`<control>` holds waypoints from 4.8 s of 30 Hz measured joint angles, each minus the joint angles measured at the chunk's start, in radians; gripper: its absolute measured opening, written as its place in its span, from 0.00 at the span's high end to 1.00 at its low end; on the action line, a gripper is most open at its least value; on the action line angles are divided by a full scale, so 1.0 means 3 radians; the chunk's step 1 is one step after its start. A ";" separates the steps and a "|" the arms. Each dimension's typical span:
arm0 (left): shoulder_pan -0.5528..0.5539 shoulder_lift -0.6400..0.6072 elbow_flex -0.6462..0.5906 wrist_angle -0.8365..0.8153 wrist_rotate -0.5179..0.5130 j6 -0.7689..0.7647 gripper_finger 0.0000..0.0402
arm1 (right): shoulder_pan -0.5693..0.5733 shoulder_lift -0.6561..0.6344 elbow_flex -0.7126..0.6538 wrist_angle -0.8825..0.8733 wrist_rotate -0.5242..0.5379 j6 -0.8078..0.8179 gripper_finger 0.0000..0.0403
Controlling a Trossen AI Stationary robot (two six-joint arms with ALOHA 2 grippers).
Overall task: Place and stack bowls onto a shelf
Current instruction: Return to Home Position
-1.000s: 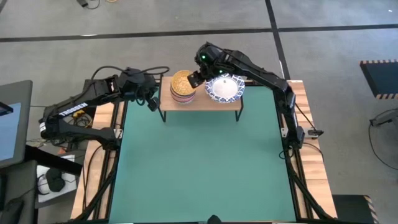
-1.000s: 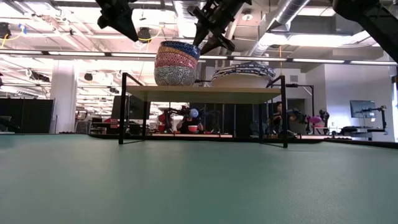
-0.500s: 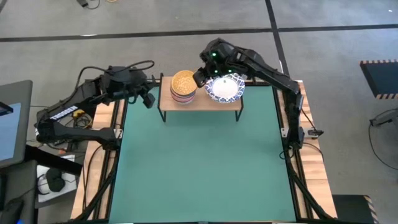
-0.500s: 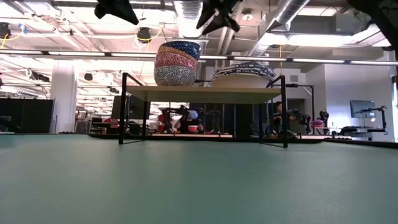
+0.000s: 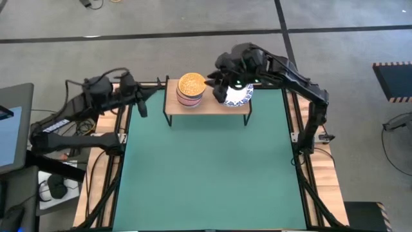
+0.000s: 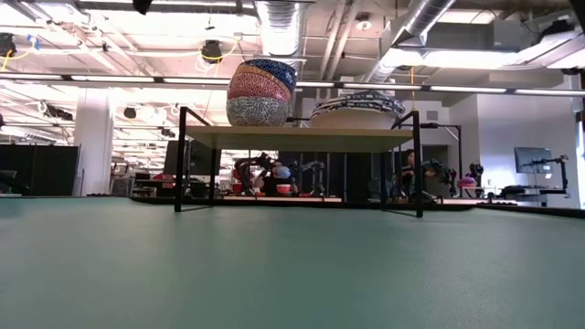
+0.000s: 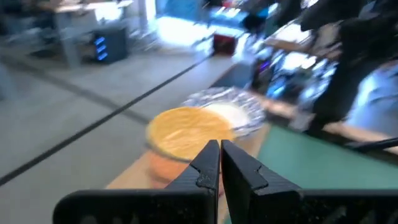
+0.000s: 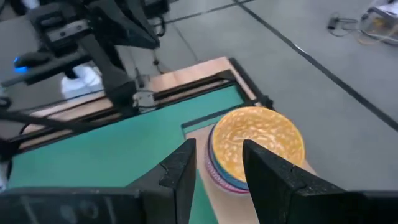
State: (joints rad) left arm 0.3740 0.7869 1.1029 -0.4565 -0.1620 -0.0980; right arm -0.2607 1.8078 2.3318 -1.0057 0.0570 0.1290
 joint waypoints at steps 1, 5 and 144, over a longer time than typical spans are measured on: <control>-0.0012 -0.0082 -0.0161 0.0197 0.0085 -0.0035 1.00 | 0.0031 -0.0020 -0.0024 -0.0002 -0.0036 -0.0038 0.61; -0.0054 -0.0384 -0.0697 0.0662 0.0355 -0.0182 1.00 | 0.0080 -0.0117 -0.0334 0.0179 -0.0319 -0.0087 0.61; -0.0812 -0.2588 -0.3644 0.1620 0.0525 -0.0090 1.00 | 0.0672 -0.6018 -0.7745 0.3677 -0.1080 0.0047 0.94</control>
State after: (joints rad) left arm 0.1304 0.0105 0.0097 0.0296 -0.0046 -0.1249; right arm -0.0589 0.0025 0.0082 0.0973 -0.2668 0.1430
